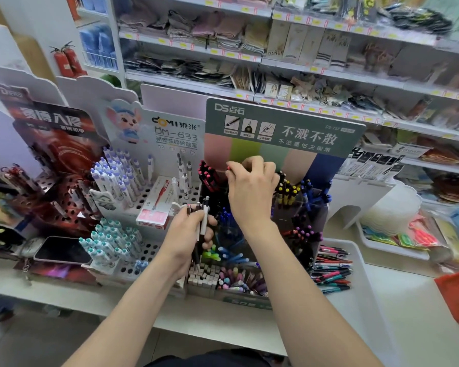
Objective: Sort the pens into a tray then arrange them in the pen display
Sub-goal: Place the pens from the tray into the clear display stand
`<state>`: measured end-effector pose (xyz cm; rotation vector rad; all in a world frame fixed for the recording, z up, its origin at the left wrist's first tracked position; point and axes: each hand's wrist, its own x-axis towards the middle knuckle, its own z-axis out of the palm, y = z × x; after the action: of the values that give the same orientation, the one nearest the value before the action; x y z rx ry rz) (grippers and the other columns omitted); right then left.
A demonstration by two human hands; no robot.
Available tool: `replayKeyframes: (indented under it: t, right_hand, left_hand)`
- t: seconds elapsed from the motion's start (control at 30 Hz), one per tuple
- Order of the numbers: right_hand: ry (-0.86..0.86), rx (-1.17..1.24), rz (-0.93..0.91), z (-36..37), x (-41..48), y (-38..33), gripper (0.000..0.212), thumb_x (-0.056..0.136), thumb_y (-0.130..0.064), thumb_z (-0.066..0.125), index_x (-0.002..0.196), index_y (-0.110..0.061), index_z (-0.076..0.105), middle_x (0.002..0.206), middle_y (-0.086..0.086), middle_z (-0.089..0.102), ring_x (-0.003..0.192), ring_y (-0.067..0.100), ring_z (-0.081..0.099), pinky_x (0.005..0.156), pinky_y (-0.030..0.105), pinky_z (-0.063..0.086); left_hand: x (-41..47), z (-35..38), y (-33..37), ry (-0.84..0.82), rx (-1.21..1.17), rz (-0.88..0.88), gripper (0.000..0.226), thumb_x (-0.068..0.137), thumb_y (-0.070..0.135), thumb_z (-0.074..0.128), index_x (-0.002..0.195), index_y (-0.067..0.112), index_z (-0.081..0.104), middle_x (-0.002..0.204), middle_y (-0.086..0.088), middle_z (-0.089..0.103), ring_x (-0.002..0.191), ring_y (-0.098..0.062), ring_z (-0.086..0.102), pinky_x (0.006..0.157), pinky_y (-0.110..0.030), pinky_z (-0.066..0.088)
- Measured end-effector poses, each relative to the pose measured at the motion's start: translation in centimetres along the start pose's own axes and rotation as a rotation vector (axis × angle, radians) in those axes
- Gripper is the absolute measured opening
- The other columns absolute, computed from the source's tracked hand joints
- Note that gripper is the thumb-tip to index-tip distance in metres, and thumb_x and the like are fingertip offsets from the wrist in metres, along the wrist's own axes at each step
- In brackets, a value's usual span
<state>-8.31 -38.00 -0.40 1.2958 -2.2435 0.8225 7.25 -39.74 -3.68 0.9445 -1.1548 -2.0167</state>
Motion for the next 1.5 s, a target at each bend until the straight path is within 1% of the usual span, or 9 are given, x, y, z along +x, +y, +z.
replayKeyframes:
  t: [0.13,0.37,0.5,0.67,0.83,1.07,1.2,1.3,1.5]
  right_hand:
    - [-0.157,-0.002,-0.156,0.1,-0.2,-0.2,0.019,0.102,-0.045,0.063,0.109,-0.038,0.08,0.109,0.001,0.052,0.099,0.029,0.044,0.08,0.042,0.038]
    - [-0.132,-0.1,0.011,0.1,-1.1,0.2,0.029,0.101,-0.044,0.065,0.122,-0.027,0.075,0.116,0.005,0.054,0.1,0.03,0.046,0.082,0.044,0.039]
    - [-0.058,0.291,-0.049,-1.4,-3.0,0.1,0.029,0.104,-0.027,0.061,0.129,-0.016,0.07,0.111,0.0,0.063,0.1,0.02,0.057,0.088,0.039,0.049]
    - [-0.267,0.706,0.328,-2.7,-7.5,-0.9,0.019,0.102,-0.032,0.07,0.119,-0.028,0.076,0.081,-0.01,0.072,0.071,0.006,0.065,0.069,0.021,0.052]
    - [-0.176,0.897,0.555,-3.5,-8.8,0.0,0.012,0.106,-0.021,0.062,0.111,-0.029,0.069,0.088,-0.006,0.073,0.074,0.009,0.068,0.072,0.037,0.059]
    - [0.509,0.641,0.428,-6.2,-5.1,3.4,0.014,0.111,-0.007,0.052,0.123,-0.005,0.057,0.104,-0.01,0.063,0.088,0.015,0.065,0.08,0.028,0.054]
    - [0.356,0.451,0.27,-5.6,-3.0,6.0,0.013,0.108,-0.005,0.058,0.12,-0.005,0.064,0.107,0.0,0.069,0.091,0.012,0.065,0.085,0.016,0.049]
    - [0.042,0.33,0.124,-4.7,-1.8,7.1,0.016,0.105,-0.012,0.063,0.119,-0.014,0.07,0.104,0.001,0.073,0.094,0.021,0.065,0.085,0.037,0.054]
    - [0.03,-0.144,0.2,-3.8,0.2,8.1,0.021,0.1,-0.035,0.068,0.105,-0.021,0.082,0.102,0.014,0.058,0.094,0.038,0.049,0.074,0.043,0.04]
  left_hand:
    - [-0.1,-0.5,0.2,0.02,0.099,0.024,0.019,0.114,0.02,0.045,0.122,0.011,0.059,0.089,-0.005,0.066,0.063,-0.015,0.053,0.05,-0.029,0.042]
    - [0.0,-0.3,0.2,0.031,0.181,0.079,0.015,0.114,0.022,0.045,0.118,0.017,0.059,0.086,-0.002,0.069,0.058,-0.012,0.049,0.048,-0.026,0.033]
    - [-0.1,-0.2,0.4,0.017,0.194,0.066,0.016,0.113,0.023,0.047,0.114,0.011,0.057,0.086,-0.005,0.068,0.055,-0.013,0.046,0.047,-0.026,0.03]
    - [-0.3,0.4,0.0,-0.091,0.309,0.063,0.021,0.112,0.026,0.05,0.109,0.005,0.055,0.073,-0.007,0.05,0.055,-0.016,0.043,0.048,-0.029,0.03]
    - [-0.7,1.2,-0.5,-0.163,0.447,0.07,0.02,0.114,0.025,0.043,0.114,0.011,0.057,0.075,-0.001,0.067,0.062,-0.016,0.055,0.05,-0.029,0.04]
    - [0.1,1.6,-0.9,-0.124,0.485,0.101,0.022,0.114,0.028,0.042,0.117,0.019,0.061,0.085,-0.003,0.063,0.054,-0.009,0.043,0.05,-0.023,0.037]
    - [0.2,2.2,-0.6,-0.16,0.452,0.076,0.023,0.115,0.025,0.042,0.118,0.014,0.062,0.081,-0.004,0.061,0.048,-0.007,0.036,0.045,-0.019,0.031]
    - [0.1,2.7,-0.5,-0.158,0.429,0.06,0.024,0.115,0.022,0.041,0.119,0.011,0.062,0.082,-0.007,0.06,0.047,-0.006,0.035,0.044,-0.017,0.03]
    - [0.1,3.0,-0.2,-0.162,0.378,-0.005,0.021,0.114,0.022,0.041,0.121,0.016,0.059,0.081,-0.005,0.064,0.05,-0.011,0.032,0.046,-0.025,0.024]
